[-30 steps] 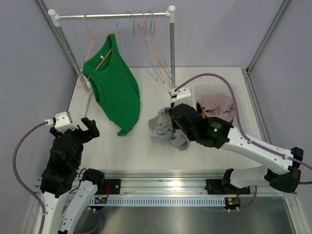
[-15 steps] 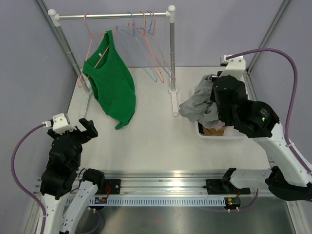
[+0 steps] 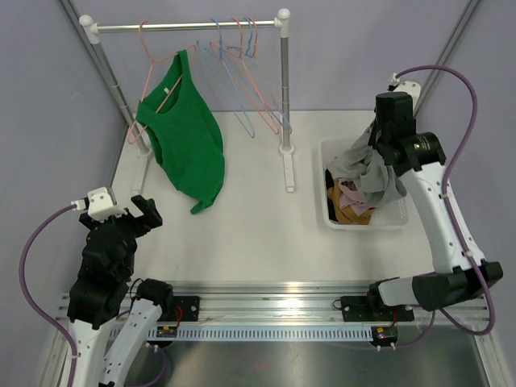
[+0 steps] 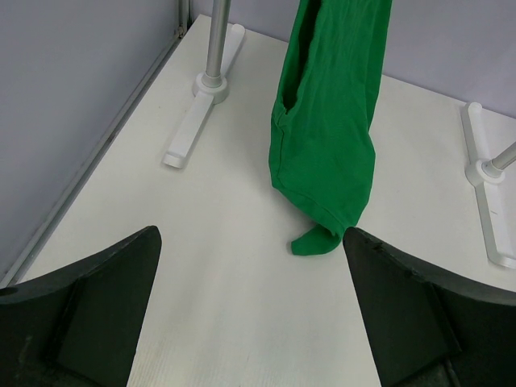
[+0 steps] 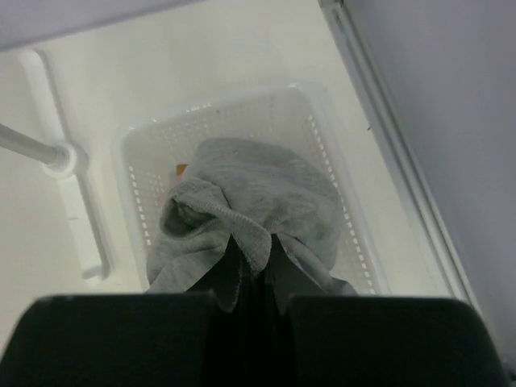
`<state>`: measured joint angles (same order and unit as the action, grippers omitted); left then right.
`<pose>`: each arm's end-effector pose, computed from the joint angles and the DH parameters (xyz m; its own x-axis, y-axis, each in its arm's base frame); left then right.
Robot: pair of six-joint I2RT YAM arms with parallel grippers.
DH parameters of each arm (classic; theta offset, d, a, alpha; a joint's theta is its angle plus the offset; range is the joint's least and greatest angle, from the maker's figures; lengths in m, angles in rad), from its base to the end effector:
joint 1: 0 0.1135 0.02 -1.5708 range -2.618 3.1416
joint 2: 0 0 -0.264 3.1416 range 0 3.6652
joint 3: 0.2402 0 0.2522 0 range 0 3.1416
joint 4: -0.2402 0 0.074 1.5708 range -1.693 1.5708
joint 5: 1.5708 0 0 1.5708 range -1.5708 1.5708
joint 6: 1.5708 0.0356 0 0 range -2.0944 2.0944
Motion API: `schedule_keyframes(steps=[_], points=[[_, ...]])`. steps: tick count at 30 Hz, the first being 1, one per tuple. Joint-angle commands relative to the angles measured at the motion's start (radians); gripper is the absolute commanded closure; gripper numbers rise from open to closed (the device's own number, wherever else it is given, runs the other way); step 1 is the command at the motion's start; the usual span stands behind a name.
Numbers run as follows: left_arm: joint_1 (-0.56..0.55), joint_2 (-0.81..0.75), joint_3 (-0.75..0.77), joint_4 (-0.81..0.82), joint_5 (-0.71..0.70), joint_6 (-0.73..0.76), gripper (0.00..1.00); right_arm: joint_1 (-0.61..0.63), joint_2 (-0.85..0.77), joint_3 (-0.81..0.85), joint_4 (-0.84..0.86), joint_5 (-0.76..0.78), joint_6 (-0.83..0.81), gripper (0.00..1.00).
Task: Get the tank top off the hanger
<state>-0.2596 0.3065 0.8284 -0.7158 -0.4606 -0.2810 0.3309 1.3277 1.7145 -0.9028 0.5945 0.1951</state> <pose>0.0569 0.0013 0.3469 -0.1258 -0.2236 -0.9665 -0.2357 0.9531 -0.1898 0.2436 0.0626 0.4666 -0.4206 0.0253 -0.9069 0.2784 0.9550 -0.1025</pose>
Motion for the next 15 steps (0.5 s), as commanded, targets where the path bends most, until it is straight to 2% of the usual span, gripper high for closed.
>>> schedule_keyframes(steps=[1,5,12,15], points=[[0.005,-0.009,-0.002,0.05,-0.023,-0.004,0.01,-0.174,0.092,-0.119,0.12,-0.302,0.062,1.0],[0.006,-0.006,-0.002,0.052,-0.021,-0.004,0.01,-0.265,0.244,-0.237,0.208,-0.357,0.09,1.0],[0.008,-0.001,-0.002,0.05,-0.024,-0.006,0.01,-0.274,0.519,-0.42,0.303,-0.44,0.159,0.99],[0.01,0.002,0.001,0.049,-0.024,-0.012,0.01,-0.274,0.536,-0.495,0.356,-0.444,0.184,0.94]])
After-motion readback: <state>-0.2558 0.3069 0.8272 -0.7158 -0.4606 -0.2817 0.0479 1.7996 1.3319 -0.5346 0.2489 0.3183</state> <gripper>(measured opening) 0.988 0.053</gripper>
